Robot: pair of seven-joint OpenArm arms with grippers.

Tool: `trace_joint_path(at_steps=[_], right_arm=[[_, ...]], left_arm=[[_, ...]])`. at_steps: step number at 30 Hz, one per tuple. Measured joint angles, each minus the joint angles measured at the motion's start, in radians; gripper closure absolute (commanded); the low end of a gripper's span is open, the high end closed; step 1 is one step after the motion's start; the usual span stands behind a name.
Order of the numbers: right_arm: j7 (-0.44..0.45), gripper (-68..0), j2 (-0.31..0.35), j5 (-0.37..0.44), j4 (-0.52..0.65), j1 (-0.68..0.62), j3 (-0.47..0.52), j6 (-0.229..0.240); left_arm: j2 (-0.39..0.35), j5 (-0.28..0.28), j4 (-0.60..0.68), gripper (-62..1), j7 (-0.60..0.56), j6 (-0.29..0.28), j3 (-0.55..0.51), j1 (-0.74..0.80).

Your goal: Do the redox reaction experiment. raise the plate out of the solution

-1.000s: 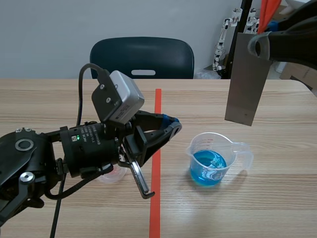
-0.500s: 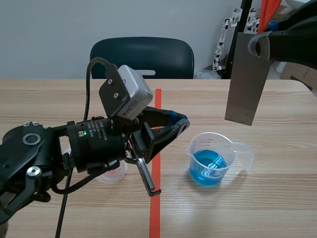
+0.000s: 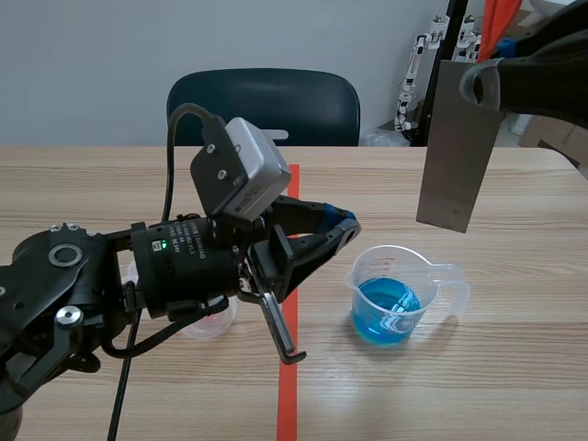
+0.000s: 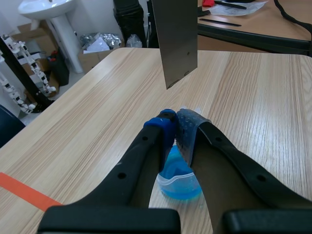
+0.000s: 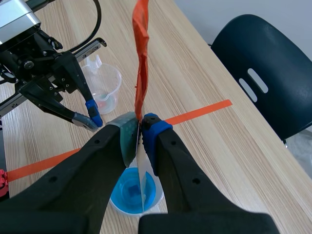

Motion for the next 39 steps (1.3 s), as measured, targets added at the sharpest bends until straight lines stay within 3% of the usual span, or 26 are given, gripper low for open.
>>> trace_joint_path(at_steps=[5, 39], right_arm=[[0.000, -0.6, 0.000, 0.000, 0.000, 0.000, 0.000, 0.000], [0.000, -0.6, 0.000, 0.000, 0.000, 0.000, 0.000, 0.000]], left_arm=[[0.000, -0.022, 0.000, -4.1, 0.000, 0.000, 0.000, 0.000], [0.000, -0.022, 0.000, -4.1, 0.000, 0.000, 0.000, 0.000]])
